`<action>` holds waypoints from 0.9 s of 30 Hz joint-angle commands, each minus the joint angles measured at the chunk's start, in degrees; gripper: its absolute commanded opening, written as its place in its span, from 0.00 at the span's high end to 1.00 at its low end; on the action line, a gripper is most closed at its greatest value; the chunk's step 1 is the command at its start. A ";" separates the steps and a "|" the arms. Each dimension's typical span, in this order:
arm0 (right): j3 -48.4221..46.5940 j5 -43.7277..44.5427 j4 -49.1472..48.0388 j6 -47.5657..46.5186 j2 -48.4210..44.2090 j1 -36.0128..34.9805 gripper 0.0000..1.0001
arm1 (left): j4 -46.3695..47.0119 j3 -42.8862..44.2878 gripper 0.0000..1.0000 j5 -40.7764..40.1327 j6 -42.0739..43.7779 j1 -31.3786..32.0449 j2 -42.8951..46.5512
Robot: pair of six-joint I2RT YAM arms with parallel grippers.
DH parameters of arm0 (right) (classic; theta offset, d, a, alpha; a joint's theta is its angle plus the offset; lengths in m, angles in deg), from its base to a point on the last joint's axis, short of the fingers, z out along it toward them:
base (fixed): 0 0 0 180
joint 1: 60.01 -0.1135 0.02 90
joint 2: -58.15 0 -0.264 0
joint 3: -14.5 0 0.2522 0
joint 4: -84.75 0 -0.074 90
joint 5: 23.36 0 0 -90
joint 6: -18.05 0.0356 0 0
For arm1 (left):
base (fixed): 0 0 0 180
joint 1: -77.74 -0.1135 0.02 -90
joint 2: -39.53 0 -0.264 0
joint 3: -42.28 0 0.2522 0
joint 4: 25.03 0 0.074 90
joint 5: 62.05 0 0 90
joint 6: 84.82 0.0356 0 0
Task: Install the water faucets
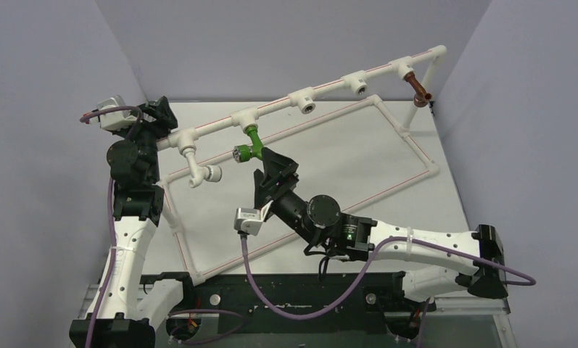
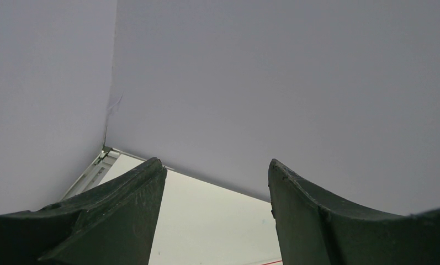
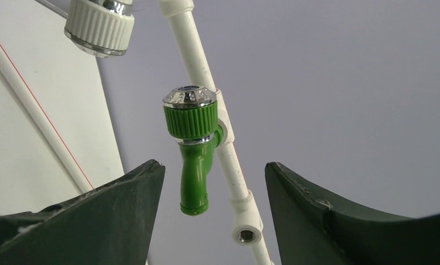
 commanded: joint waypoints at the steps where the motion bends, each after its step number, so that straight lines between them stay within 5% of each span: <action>1: -1.78 1.71 -6.49 -0.74 2.06 1.91 0.33 | -19.29 -5.79 0.34 1.05 0.41 -0.33 -4.48; 16: -4.86 1.96 -13.64 1.26 8.46 5.20 0.54 | -19.23 -5.69 0.34 1.22 0.35 -0.30 -4.31; 19: -5.15 2.39 -15.25 2.12 9.21 5.20 0.68 | -19.22 -5.79 0.34 1.22 0.32 -0.34 -4.18; 23: -5.43 5.80 -18.79 3.38 10.82 5.21 0.99 | -19.21 -5.77 0.34 1.22 0.33 -0.36 -4.22; 27: -4.06 8.14 -24.81 9.32 11.44 5.23 1.00 | -19.22 -5.83 0.34 1.31 0.33 -1.96 -4.09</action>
